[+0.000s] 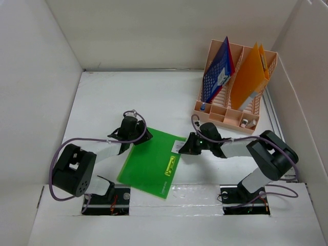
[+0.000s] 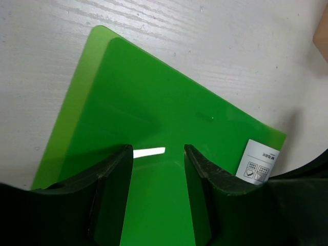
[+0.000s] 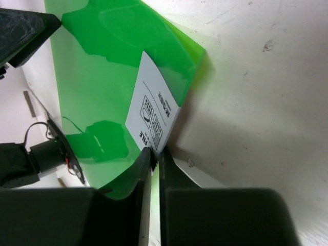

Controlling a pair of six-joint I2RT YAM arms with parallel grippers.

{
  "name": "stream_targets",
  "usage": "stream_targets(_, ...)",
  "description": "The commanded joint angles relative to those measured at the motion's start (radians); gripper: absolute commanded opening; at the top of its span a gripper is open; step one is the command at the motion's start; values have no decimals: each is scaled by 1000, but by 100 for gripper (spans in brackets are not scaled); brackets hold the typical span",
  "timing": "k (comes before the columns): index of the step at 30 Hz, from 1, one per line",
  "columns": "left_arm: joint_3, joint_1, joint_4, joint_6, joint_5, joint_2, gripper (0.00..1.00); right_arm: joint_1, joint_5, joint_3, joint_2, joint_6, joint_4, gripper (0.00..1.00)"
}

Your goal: Organize the desk

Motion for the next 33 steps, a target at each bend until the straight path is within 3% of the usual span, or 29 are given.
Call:
stream_targets(1,-30,-7,-23,-7,38,3,41,1,32,-12,72,-43,-39,5)
stream_targets(2,-30,-7,-23,-4,36,-2,41,1,43,-9,60,-49,-39,0)
stream_targets(8,36,-36,-52,43,87,-63,41,1,145,2,-118,-53,-69,0)
stream_targets(12,235,-237,-167,150,-105,-140,45,-31,241,46,-221,-13,-69,0)
stream_targets(15,347,-392,-241,235,-267,-120,57,-31,279,123,-177,23,-22,0)
stream_targets(20,347,-441,-250,267,-223,-102,71,-31,287,203,-62,66,58,0)
stream_targets(23,337,-464,-224,290,-191,-93,74,-40,282,237,1,102,93,0)
stream_targets(33,519,-759,-474,326,-666,149,71,-71,244,332,84,132,188,0)
